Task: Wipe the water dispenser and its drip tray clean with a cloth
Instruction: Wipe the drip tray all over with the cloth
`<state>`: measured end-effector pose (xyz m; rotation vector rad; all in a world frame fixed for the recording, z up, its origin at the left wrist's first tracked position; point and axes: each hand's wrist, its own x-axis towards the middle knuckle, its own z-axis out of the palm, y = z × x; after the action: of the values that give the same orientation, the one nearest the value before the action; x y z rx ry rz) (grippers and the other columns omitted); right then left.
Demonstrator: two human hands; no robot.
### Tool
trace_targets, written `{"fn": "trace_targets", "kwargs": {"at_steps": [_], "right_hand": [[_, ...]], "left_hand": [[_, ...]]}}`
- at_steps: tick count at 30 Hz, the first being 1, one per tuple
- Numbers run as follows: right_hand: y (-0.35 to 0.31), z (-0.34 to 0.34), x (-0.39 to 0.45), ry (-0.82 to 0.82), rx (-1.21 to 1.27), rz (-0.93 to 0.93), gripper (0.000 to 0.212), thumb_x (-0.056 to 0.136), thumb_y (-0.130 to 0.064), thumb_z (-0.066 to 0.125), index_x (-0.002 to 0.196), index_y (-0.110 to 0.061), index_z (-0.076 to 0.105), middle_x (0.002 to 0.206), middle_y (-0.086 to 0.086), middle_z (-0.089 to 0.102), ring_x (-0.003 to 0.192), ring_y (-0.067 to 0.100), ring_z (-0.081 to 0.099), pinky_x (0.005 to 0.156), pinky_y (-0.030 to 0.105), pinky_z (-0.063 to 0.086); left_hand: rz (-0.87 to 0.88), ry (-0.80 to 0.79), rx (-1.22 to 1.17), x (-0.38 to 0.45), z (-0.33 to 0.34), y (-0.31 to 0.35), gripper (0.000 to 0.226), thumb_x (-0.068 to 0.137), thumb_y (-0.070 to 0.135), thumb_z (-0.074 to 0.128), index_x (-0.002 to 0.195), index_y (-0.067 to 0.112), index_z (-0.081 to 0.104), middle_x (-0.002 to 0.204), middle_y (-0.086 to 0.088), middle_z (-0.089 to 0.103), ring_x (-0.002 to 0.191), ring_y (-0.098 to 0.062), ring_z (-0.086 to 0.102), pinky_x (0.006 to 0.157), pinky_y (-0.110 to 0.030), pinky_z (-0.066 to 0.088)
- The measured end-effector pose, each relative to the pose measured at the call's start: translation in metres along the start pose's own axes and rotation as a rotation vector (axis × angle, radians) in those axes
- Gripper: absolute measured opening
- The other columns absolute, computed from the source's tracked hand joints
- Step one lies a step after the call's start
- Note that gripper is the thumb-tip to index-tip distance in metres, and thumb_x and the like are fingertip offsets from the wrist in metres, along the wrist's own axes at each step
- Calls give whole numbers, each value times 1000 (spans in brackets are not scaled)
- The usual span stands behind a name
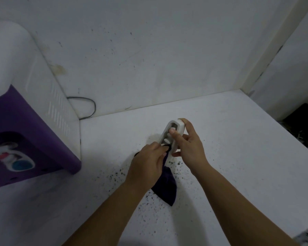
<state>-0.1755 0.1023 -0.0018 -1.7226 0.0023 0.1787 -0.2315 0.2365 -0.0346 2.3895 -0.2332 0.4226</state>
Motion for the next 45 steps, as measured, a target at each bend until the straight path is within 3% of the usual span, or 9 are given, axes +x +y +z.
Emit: {"fn": "trace_targets", "kwargs": {"at_steps": [2, 6, 8, 13, 18, 27, 33, 40, 45], "right_hand": [[0, -1, 0, -9, 1, 0, 37, 90, -36, 62, 123, -41, 48, 97, 12, 68, 89, 26, 68, 63, 36, 60], [-3, -1, -1, -25, -16, -15, 36, 90, -36, 62, 123, -40, 49, 96, 12, 68, 87, 25, 68, 60, 29, 58], [-6, 1, 1, -34, -31, -18, 36, 89, -37, 62, 122, -41, 49, 94, 12, 67, 87, 24, 68, 61, 30, 59], [-8, 8, 6, -58, -112, -41, 34, 88, -44, 60, 120, -45, 48, 90, 11, 68, 89, 24, 67, 69, 43, 61], [-7, 9, 5, -58, -133, -43, 28, 92, -47, 53, 119, -47, 47, 90, 8, 69, 87, 21, 68, 67, 43, 61], [-4, 2, 2, -29, -90, -14, 30, 92, -48, 52, 122, -47, 48, 95, 12, 69, 87, 23, 69, 68, 45, 61], [-7, 13, 1, -54, -189, -82, 29, 92, -50, 51, 120, -51, 45, 90, 11, 68, 83, 21, 68, 71, 44, 60], [-7, 14, -5, -19, -196, -98, 29, 92, -49, 51, 121, -51, 44, 87, 8, 68, 81, 18, 67, 73, 43, 60], [-13, 8, -3, -54, -140, -71, 26, 92, -43, 54, 118, -48, 49, 92, 14, 68, 88, 27, 67, 72, 45, 59]], "left_hand": [[-31, 18, -29, 0, 2, 0, 29, 96, 17, 48, 120, 16, 65, 99, 2, 66, 88, -14, 59, 75, -26, 53], [-416, 142, -459, 9, -1, -2, 21, 96, 17, 53, 110, 18, 67, 100, 4, 69, 88, -11, 66, 82, -33, 57], [-481, 164, -529, 13, -2, -2, 24, 96, 19, 53, 115, 16, 67, 104, 2, 70, 92, -12, 67, 84, -37, 57], [-365, 139, -430, 15, -7, -2, 24, 95, 16, 54, 116, 15, 66, 106, 4, 67, 92, -11, 66, 84, -34, 57], [-177, 91, -221, 20, -16, -10, 23, 95, 16, 52, 114, 15, 66, 98, 4, 66, 86, -12, 62, 78, -33, 55], [25, 77, -93, -9, -4, -9, 31, 94, 20, 45, 116, 13, 66, 95, 3, 68, 84, -12, 61, 73, -30, 56], [-181, 314, -183, -5, 0, -7, 23, 95, 16, 51, 112, 12, 67, 100, 3, 68, 88, -10, 63, 77, -25, 56], [-196, 269, -94, -19, 11, -17, 24, 94, 13, 56, 115, 14, 67, 100, 1, 70, 88, -16, 64, 75, -28, 56], [-265, 285, -165, -22, 17, -18, 23, 94, 14, 55, 113, 14, 68, 100, 2, 70, 90, -13, 63, 77, -26, 54]]}}
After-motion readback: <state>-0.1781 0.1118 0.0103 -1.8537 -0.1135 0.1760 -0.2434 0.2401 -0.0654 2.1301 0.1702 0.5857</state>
